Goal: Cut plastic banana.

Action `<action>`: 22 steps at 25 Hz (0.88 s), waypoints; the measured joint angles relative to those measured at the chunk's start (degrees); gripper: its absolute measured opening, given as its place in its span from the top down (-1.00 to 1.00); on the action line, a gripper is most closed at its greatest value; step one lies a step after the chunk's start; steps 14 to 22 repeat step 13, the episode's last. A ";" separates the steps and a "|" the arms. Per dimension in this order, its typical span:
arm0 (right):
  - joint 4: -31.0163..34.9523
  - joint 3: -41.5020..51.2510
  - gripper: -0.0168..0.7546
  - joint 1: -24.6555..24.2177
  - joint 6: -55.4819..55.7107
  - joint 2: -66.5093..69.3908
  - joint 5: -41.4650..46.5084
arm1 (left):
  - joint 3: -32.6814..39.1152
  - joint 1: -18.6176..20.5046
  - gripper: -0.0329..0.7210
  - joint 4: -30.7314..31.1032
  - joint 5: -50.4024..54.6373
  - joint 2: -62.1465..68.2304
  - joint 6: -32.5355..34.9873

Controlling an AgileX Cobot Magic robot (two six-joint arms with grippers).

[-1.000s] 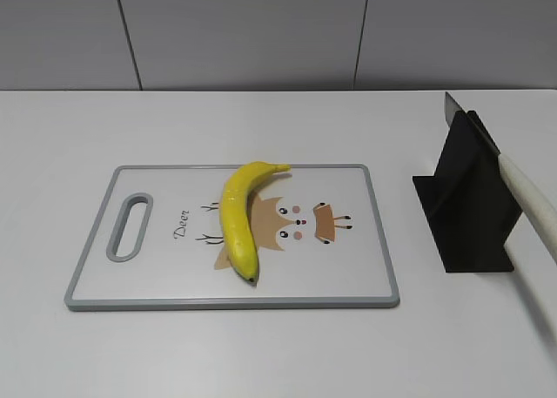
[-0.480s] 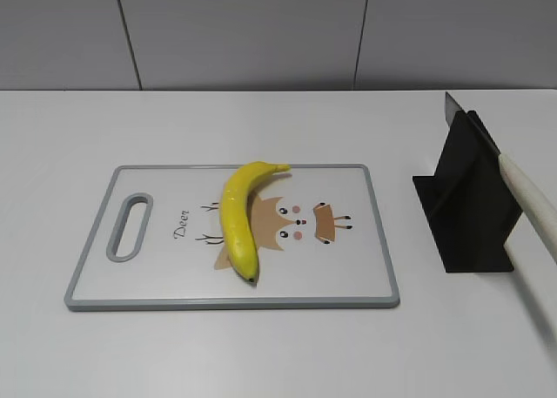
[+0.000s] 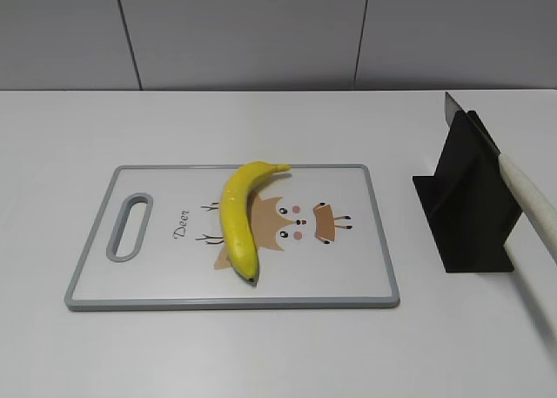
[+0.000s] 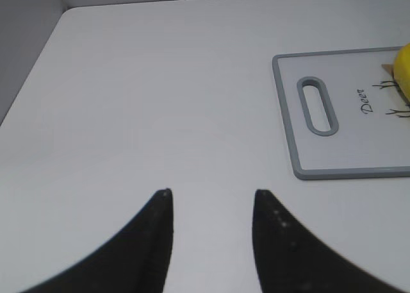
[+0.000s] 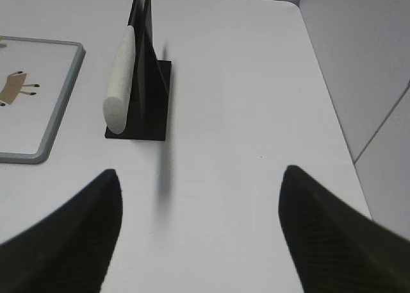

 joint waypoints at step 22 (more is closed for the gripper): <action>0.00 0.00 -0.57 0.00 0.00 0.00 0.00 | 0.00 0.00 -0.16 0.00 0.00 0.00 0.00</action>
